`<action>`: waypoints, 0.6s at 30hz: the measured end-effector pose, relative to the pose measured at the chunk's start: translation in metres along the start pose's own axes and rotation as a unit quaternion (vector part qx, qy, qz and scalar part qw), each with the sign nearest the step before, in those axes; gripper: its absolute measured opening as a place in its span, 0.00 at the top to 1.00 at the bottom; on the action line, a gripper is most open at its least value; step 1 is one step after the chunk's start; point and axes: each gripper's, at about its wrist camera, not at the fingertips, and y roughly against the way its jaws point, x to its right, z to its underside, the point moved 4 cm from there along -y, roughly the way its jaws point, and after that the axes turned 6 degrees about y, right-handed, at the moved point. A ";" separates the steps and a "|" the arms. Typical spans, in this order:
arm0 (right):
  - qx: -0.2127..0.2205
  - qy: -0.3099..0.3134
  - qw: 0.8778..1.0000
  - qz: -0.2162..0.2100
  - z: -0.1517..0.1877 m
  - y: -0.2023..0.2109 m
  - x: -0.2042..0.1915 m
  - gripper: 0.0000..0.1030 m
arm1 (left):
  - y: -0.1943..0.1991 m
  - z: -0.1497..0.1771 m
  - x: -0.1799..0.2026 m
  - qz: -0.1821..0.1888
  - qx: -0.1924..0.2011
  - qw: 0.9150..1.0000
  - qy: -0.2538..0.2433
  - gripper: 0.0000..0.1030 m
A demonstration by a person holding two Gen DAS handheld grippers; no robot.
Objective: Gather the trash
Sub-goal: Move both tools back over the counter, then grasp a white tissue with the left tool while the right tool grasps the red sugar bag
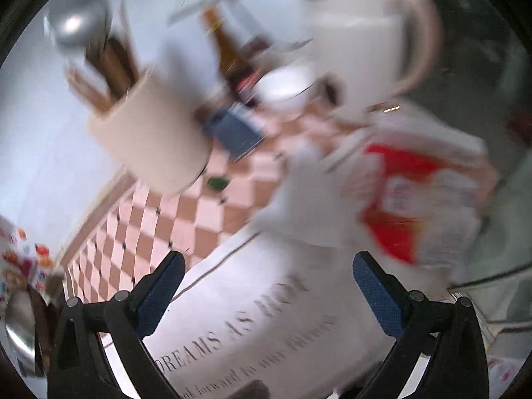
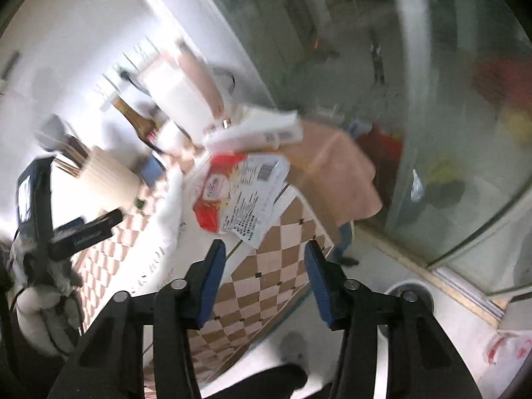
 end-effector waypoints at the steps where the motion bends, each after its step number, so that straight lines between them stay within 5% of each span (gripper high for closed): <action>1: -0.016 -0.006 1.000 -0.001 -0.007 -0.020 -0.007 0.44 | -0.020 -0.002 -0.010 -0.001 -0.021 1.000 0.009 0.00; 5: -0.060 -0.020 0.998 0.022 -0.037 -0.095 -0.013 0.42 | -0.084 -0.008 -0.013 0.039 -0.094 0.995 0.023 0.00; 11: -0.103 -0.042 0.992 0.065 -0.063 -0.171 -0.006 0.33 | -0.129 -0.016 0.021 0.096 -0.145 0.985 0.010 0.02; 14: -0.125 -0.044 0.987 0.089 -0.067 -0.198 -0.004 0.32 | -0.137 -0.019 0.035 0.112 -0.138 0.984 -0.006 0.38; 16: -0.140 -0.043 0.983 0.107 -0.067 -0.219 -0.005 0.30 | -0.132 -0.019 0.035 0.123 -0.122 0.985 -0.012 0.89; 18: -0.142 -0.017 0.982 0.123 -0.069 -0.229 -0.013 0.29 | -0.127 -0.014 0.029 0.115 -0.116 0.986 -0.021 0.96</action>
